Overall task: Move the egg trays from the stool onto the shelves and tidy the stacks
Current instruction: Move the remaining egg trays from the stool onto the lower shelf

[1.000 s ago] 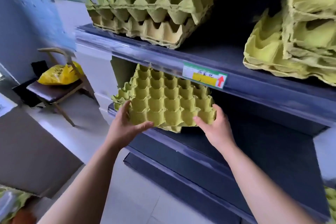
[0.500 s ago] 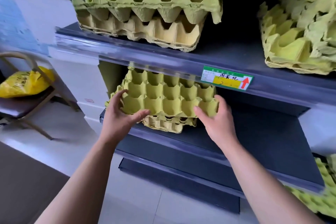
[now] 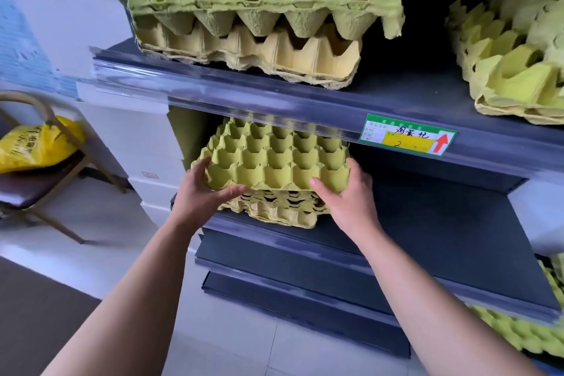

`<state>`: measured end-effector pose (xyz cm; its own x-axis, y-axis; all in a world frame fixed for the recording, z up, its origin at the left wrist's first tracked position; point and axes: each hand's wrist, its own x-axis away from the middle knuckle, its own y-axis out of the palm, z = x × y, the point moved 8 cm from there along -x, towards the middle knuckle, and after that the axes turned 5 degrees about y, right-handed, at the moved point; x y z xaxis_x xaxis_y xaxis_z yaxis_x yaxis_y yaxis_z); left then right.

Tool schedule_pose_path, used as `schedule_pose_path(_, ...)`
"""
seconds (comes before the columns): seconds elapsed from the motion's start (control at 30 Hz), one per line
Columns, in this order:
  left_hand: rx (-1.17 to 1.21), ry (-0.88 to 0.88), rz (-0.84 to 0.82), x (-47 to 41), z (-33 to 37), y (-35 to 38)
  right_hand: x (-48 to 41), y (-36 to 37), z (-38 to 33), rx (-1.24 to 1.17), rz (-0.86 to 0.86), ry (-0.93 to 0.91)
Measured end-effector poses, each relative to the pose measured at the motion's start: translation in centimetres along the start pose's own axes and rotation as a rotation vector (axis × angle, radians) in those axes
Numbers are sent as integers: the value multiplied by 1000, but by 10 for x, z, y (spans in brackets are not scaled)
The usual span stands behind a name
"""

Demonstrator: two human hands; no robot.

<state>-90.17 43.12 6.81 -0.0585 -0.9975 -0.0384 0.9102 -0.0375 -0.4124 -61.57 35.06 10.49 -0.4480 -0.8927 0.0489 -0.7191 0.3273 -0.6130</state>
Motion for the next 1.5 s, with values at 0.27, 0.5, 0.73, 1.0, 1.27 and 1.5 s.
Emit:
schedule_pose_path(0.27,-249,53,-122,-5,-7,0,15,2,-1,97,57,56)
schedule_pose_path(0.5,-514,515,16,23,55,11,48,-23,-7,220,205,-24)
schedule_pose_path(0.73,-515,804,-124,77,101,93,100,-78,32,295,340,-8)
schedule_pose_path(1.0,-473,959,-270,153,154,232,159,-190,140,333,480,139)
schedule_pose_path(1.27,-368,989,-454,276,226,410,218,-331,268,367,523,274)
schedule_pose_path(1.5,-378,979,-610,353,256,543,261,-436,363,368,572,420)
